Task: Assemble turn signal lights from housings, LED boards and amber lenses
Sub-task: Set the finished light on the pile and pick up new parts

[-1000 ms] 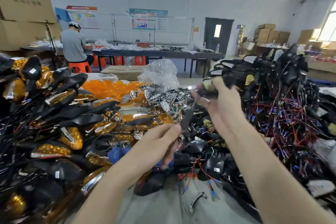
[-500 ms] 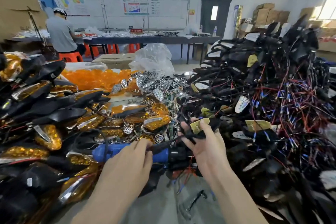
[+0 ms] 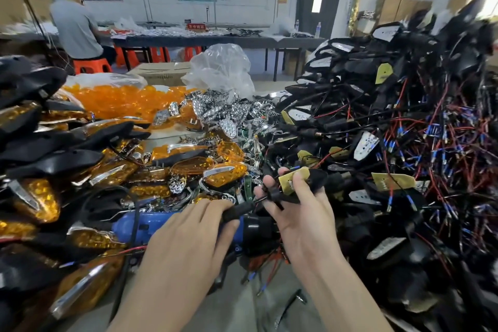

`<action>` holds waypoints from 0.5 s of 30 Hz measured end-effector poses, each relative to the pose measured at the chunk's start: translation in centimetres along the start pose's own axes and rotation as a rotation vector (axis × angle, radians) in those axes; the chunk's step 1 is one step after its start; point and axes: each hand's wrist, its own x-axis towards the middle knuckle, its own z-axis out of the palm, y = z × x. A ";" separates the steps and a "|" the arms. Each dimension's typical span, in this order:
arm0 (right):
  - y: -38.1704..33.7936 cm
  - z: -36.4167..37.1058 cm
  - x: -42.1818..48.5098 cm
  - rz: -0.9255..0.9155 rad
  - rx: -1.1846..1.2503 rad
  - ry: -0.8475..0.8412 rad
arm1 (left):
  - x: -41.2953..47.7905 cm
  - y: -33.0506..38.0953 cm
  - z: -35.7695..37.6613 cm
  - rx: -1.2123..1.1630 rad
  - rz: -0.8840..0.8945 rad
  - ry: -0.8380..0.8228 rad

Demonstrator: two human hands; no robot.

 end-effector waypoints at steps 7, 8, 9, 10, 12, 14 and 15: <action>0.8 0.6 -1.0 0.067 0.027 -0.031 | 0.4 1.0 -0.4 -0.005 -0.004 -0.003; 0.8 0.6 -1.1 0.069 0.027 -0.029 | 0.6 1.1 -0.5 0.003 0.001 0.001; 0.7 0.6 -1.2 0.067 0.030 -0.026 | 0.8 1.2 -0.5 0.011 0.008 0.007; 0.7 0.6 -1.2 0.065 0.035 -0.024 | 0.9 1.2 -0.5 0.016 0.016 0.012; 0.5 0.6 -1.2 0.063 0.047 -0.018 | 1.1 1.3 -0.5 0.004 0.026 0.012; 0.4 0.6 -1.3 0.057 0.054 -0.011 | 1.1 1.2 -0.5 -0.010 0.025 0.004; 0.4 0.6 -1.3 0.056 0.057 -0.007 | 1.1 1.2 -0.4 -0.015 0.024 0.007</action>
